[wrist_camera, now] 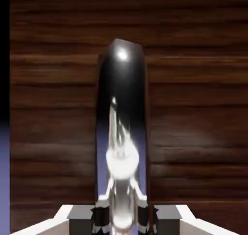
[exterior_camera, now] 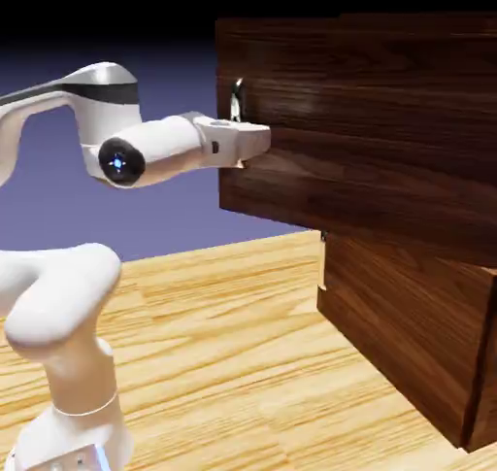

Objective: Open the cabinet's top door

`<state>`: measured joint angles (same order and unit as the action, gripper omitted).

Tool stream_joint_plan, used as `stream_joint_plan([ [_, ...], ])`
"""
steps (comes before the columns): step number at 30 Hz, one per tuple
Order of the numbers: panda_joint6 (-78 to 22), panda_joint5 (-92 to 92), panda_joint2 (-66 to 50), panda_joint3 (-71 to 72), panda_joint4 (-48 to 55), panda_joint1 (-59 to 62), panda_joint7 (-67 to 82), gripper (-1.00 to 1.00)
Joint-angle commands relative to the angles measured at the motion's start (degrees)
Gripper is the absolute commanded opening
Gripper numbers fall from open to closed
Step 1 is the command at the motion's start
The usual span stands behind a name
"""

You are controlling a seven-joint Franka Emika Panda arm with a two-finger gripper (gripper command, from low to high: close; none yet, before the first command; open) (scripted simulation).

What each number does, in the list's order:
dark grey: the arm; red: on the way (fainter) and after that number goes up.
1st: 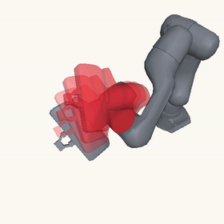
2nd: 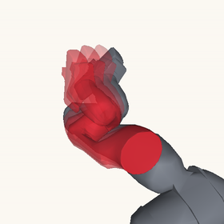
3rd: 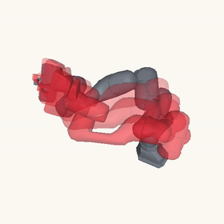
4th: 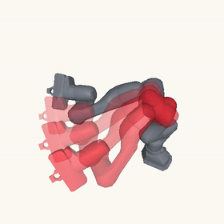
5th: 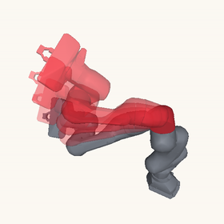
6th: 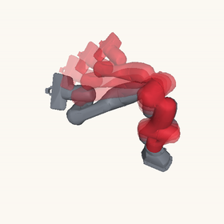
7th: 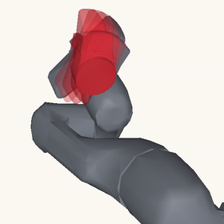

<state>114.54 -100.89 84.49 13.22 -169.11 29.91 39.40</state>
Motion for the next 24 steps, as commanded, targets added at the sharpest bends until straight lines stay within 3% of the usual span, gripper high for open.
stream_joint_plan([
  [1, -1.2, 1.9, 0.1, -2.1, -0.3, 0.0, 0.2, -1.0],
  [13, -17.2, 24.6, -5.4, -27.0, 2.1, 0.8, 3.8, -1.0],
  [24, -34.1, 44.2, -19.9, -49.8, 15.2, -6.7, 9.5, -1.0],
])
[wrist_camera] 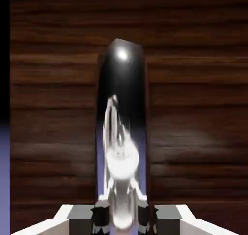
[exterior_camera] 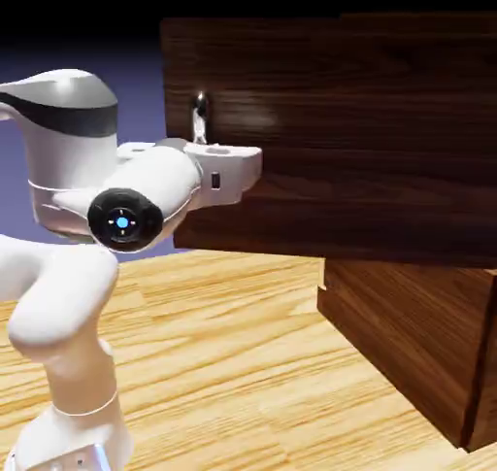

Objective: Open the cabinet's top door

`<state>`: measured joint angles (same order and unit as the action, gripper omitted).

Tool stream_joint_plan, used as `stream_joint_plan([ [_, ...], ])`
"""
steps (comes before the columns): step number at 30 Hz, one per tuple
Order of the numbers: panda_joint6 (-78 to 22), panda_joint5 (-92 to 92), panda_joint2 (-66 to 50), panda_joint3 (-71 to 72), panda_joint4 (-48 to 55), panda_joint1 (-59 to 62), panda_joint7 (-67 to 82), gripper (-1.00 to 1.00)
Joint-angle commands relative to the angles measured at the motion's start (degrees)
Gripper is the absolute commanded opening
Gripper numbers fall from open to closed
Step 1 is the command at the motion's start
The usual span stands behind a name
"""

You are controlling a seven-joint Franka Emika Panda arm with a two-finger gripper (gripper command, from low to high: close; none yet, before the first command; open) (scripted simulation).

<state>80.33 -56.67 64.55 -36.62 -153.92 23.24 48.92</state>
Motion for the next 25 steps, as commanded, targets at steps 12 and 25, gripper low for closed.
stream_joint_plan([
  [12, -18.9, 12.9, -14.7, -24.0, 23.8, -22.5, 4.5, -1.0],
  [25, -31.9, 18.9, -15.7, -43.9, 46.4, -49.5, 2.2, -1.0],
])
